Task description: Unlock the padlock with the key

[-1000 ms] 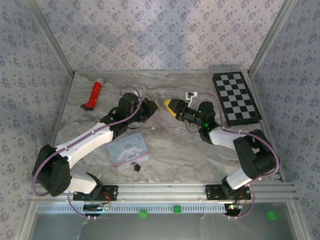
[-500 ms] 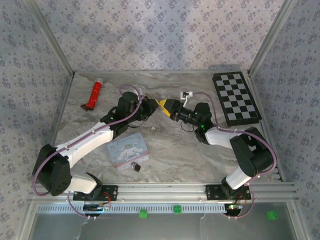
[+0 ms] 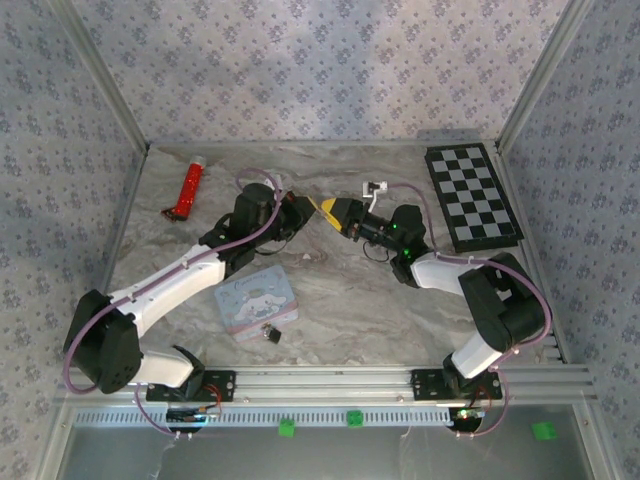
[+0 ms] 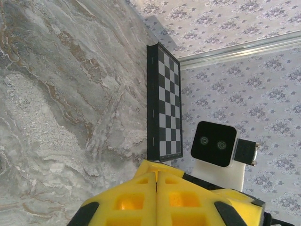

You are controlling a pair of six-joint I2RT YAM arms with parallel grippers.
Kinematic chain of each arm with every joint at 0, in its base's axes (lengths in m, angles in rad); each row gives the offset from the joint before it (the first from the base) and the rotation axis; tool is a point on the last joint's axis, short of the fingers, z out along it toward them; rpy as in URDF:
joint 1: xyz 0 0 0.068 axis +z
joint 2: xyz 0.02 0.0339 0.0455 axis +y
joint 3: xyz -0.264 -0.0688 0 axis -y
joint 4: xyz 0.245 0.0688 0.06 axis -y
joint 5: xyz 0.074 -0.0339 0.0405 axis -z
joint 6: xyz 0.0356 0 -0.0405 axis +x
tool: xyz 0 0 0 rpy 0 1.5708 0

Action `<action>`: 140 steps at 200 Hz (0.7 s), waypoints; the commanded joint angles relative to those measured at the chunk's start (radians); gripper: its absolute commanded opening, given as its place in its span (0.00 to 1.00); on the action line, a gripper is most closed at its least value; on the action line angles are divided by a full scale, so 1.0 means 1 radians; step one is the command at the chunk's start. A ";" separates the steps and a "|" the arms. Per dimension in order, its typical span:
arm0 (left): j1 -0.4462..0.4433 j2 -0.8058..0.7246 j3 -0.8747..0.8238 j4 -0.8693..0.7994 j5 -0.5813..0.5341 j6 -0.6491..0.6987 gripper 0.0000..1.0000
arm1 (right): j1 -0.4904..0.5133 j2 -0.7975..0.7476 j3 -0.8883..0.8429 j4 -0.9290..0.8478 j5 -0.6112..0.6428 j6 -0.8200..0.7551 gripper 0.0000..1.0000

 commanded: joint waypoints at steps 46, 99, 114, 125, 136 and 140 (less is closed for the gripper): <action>0.012 -0.029 -0.012 0.056 -0.017 0.013 0.00 | 0.016 0.032 0.020 0.057 -0.015 0.029 0.35; 0.015 -0.039 -0.029 0.061 -0.029 0.013 0.00 | 0.018 0.051 0.036 0.085 -0.021 0.056 0.28; 0.016 -0.040 -0.032 0.064 -0.030 0.014 0.00 | 0.017 0.060 0.037 0.103 -0.028 0.072 0.26; 0.018 -0.040 -0.033 0.064 -0.031 0.014 0.00 | 0.014 0.067 0.039 0.118 -0.030 0.083 0.24; 0.018 -0.042 -0.037 0.065 -0.032 0.013 0.00 | 0.014 0.073 0.039 0.127 -0.032 0.093 0.23; 0.019 -0.043 -0.037 0.066 -0.034 0.014 0.00 | 0.014 0.075 0.040 0.130 -0.033 0.095 0.22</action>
